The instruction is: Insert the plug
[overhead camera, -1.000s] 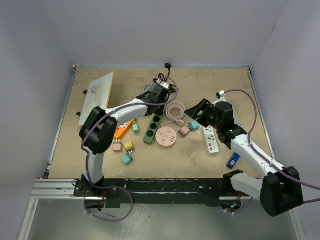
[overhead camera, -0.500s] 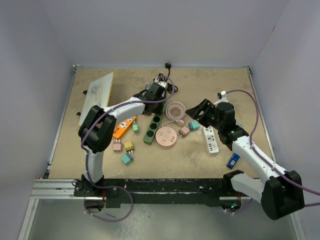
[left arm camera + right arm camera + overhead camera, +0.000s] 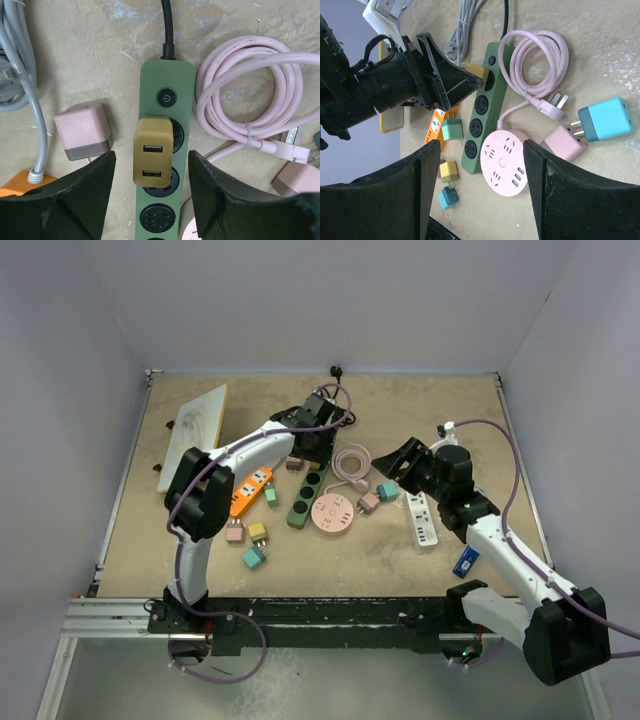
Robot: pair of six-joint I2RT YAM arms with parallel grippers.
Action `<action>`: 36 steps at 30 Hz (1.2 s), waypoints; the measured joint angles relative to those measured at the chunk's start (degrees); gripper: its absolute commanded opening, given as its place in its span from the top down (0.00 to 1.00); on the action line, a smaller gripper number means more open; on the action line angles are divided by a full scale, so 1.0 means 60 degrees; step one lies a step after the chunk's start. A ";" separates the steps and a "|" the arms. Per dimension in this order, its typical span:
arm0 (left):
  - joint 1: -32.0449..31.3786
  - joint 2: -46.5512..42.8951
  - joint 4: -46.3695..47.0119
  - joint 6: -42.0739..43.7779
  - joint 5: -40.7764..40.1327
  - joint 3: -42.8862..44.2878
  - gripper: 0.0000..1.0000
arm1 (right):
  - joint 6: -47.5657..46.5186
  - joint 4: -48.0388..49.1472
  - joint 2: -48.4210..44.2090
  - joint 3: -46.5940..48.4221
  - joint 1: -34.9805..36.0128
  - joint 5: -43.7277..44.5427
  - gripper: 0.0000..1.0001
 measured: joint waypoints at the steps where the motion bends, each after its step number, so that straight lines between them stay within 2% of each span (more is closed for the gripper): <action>1: 0.0000 0.0000 -0.0066 0.0000 -0.0055 0.0055 0.49 | 0.0000 -0.0026 -0.0036 0.0000 0.0000 0.0000 0.31; 7: 0.0000 0.0051 -0.0619 0.0102 -0.0040 0.0565 0.62 | 0.0000 -0.0058 -0.0273 0.0000 -0.0011 0.0018 0.30; 14: 0.0011 0.0605 -0.1056 0.0204 0.0091 0.1235 0.62 | -0.0007 -0.0106 -0.0328 0.0000 -0.0011 0.0157 0.30; 17: 0.0018 0.0823 -0.1264 0.0226 0.0120 0.1279 0.79 | -0.0007 -0.0106 -0.0328 0.0000 -0.0011 0.0164 0.30; 19: 0.0033 0.0900 -0.1373 0.0251 0.0186 0.1319 0.96 | -0.0007 -0.0106 -0.0328 0.0000 -0.0015 0.0164 0.30; 20: 0.0033 0.0900 -0.1395 0.0295 0.0200 0.1333 1.00 | -0.0007 -0.0106 -0.0328 0.0000 -0.0018 0.0168 0.30; 36: 0.0113 0.1137 -0.1515 0.0514 0.0299 0.1468 1.00 | -0.0011 -0.0102 -0.0321 0.0000 -0.0036 0.0168 0.30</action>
